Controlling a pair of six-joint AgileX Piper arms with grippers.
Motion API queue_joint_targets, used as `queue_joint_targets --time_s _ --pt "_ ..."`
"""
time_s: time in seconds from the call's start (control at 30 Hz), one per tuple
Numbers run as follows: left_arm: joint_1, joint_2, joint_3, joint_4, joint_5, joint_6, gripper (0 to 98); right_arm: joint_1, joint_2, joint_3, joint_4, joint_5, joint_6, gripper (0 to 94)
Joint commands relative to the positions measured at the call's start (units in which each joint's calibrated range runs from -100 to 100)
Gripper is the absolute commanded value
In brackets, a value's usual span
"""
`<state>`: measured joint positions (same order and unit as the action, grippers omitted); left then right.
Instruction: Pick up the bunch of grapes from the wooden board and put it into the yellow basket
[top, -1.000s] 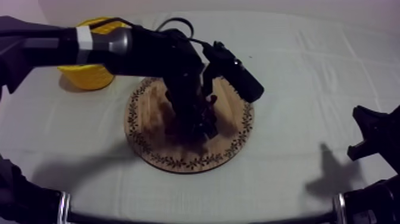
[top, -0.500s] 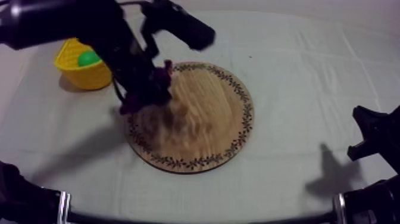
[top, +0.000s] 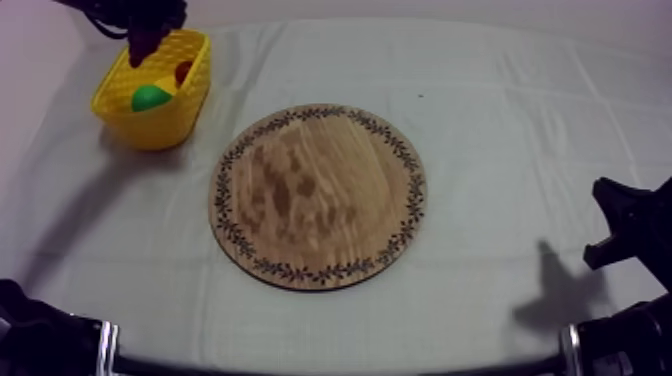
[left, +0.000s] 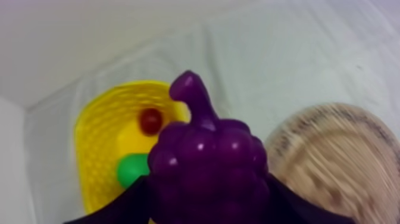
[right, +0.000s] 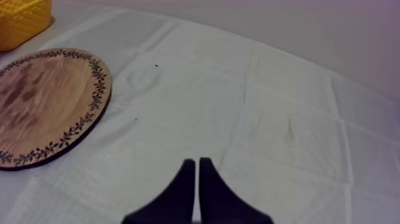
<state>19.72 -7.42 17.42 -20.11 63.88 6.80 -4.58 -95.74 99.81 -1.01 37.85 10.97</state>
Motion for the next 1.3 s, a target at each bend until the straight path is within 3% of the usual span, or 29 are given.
queue_joint_targets --time_s 0.0,0.6,0.93,1.07,1.2,1.27 --pt "-3.49 1.24 0.10 -0.22 -3.63 0.08 60.3 -0.02 -0.01 -0.03 0.01 -0.03 -0.02 0.4" --pt "-9.53 22.58 -0.58 -1.21 -16.73 3.66 64.5 -0.02 -0.01 -0.03 0.01 -0.03 -0.01 0.4" --pt "-10.93 26.03 -0.64 -1.15 -19.40 3.93 89.2 -0.02 -0.01 -0.03 0.01 -0.03 -0.01 0.4" --pt "-10.98 24.81 -0.44 -1.12 -19.91 4.88 94.2 -0.02 -0.01 -0.03 0.01 -0.03 -0.01 0.4" --pt "-11.19 21.40 -0.09 -0.97 -20.95 6.68 90.2 -0.02 -0.01 -0.03 0.01 -0.03 -0.01 0.4" --pt "-11.57 18.60 0.43 -0.80 -22.01 7.61 83.6 -0.02 -0.01 -0.03 0.01 -0.03 -0.01 0.4"
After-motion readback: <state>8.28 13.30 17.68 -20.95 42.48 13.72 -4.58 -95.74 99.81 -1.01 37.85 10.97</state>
